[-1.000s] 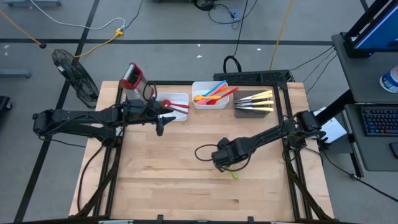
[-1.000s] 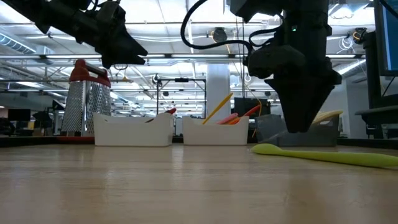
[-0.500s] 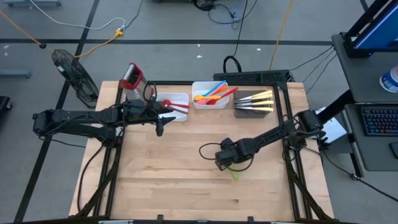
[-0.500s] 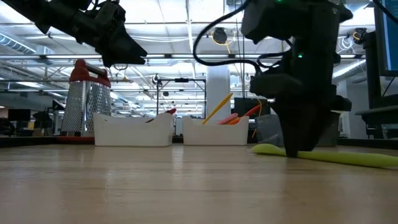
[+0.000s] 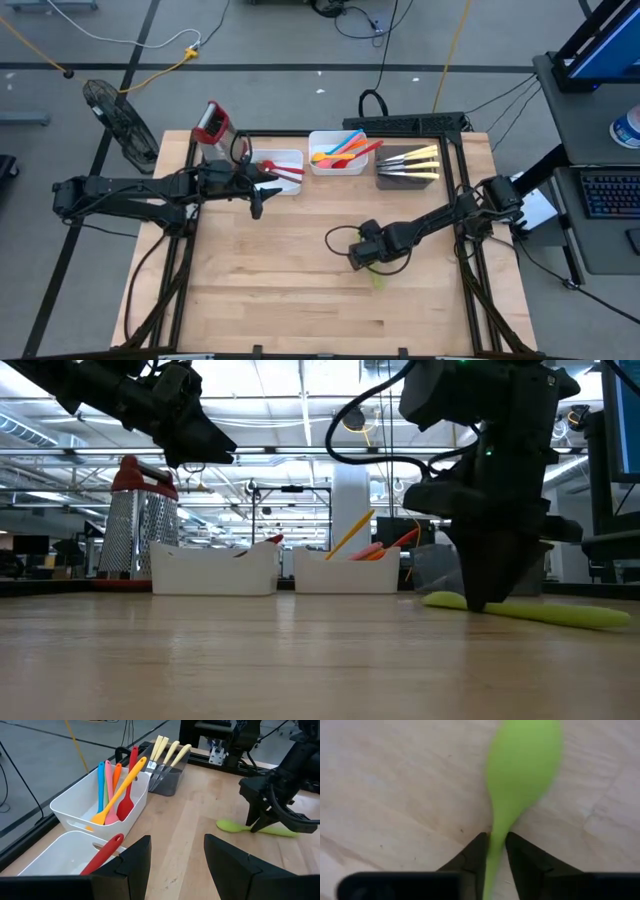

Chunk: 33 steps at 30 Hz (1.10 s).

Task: Pick & Place Kitchen Items
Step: Put the green serving spoon into the left white bin

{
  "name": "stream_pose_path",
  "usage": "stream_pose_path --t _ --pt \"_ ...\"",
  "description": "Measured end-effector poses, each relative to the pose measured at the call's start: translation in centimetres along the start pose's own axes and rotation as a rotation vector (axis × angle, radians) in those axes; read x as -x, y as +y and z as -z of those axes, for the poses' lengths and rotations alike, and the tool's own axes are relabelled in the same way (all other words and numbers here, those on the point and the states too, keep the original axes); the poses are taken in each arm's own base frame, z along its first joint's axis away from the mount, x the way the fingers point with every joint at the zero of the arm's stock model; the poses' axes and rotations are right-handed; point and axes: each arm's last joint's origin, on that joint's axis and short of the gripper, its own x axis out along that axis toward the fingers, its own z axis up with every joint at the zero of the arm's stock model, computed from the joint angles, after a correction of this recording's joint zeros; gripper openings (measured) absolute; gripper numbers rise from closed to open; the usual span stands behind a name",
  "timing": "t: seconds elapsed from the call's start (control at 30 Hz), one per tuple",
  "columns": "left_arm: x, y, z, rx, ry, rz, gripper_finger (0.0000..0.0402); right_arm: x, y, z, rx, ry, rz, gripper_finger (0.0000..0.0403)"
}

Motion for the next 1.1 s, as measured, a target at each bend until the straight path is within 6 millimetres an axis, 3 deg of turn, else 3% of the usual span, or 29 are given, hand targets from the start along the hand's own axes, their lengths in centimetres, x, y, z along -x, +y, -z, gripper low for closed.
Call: stream_pose_path --t 0.23,0.47,0.87,1.1 --pt "0.0 0.0 0.0 0.005 0.000 0.000 0.0186 0.0 -0.5 -0.1 -0.072 -0.052 0.055 0.0015" --pt "0.0 0.0 0.0 0.008 0.000 0.000 0.0186 0.3 -0.8 0.0 -0.077 -0.047 0.070 0.0015" --pt "0.0 0.0 0.0 0.003 0.002 0.000 0.0186 3.4 -1.2 -0.6 -0.089 -0.117 -0.052 0.0014" --pt "0.0 0.0 0.0 0.000 0.003 0.000 0.0186 4.2 -1.3 -0.7 -0.100 -0.145 -0.100 0.0013"
